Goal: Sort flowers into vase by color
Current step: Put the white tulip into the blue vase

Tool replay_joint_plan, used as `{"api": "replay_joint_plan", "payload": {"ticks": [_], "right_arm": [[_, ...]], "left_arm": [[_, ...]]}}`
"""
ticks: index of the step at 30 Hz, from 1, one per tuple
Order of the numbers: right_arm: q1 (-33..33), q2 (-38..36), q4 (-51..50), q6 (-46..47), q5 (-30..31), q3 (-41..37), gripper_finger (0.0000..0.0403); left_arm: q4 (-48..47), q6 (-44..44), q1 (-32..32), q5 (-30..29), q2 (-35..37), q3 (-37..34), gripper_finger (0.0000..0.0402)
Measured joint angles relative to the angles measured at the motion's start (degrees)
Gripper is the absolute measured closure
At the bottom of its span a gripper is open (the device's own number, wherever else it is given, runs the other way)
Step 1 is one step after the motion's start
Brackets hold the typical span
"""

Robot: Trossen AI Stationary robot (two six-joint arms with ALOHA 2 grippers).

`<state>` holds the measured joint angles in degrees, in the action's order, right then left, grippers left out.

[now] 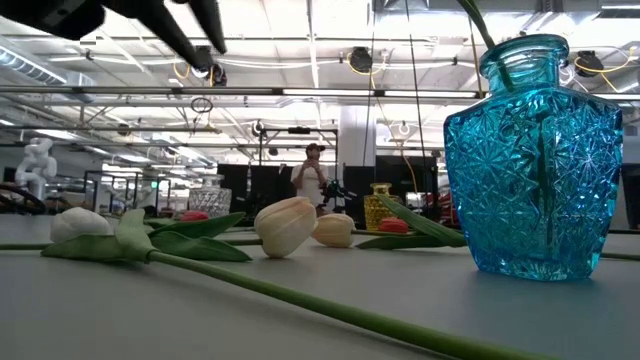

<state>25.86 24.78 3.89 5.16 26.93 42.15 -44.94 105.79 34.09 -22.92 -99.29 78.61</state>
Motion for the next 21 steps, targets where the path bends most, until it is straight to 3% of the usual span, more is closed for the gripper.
{"api": "replay_joint_plan", "payload": {"ticks": [12,17,21], "right_arm": [[0.0,0.2,0.1,0.5,0.1,0.0,0.0234],[0.0,0.2,0.1,3.2,0.1,0.0,0.0234],[0.0,0.2,0.1,3.2,0.1,0.0,0.0234]], "left_arm": [[-11.0,-50.4,0.0,11.9,0.0,0.0,0.0315],[-11.9,-73.0,0.2,12.7,0.0,0.0,0.0315],[-11.5,-86.0,0.2,12.6,0.0,0.0,0.0315]]}}
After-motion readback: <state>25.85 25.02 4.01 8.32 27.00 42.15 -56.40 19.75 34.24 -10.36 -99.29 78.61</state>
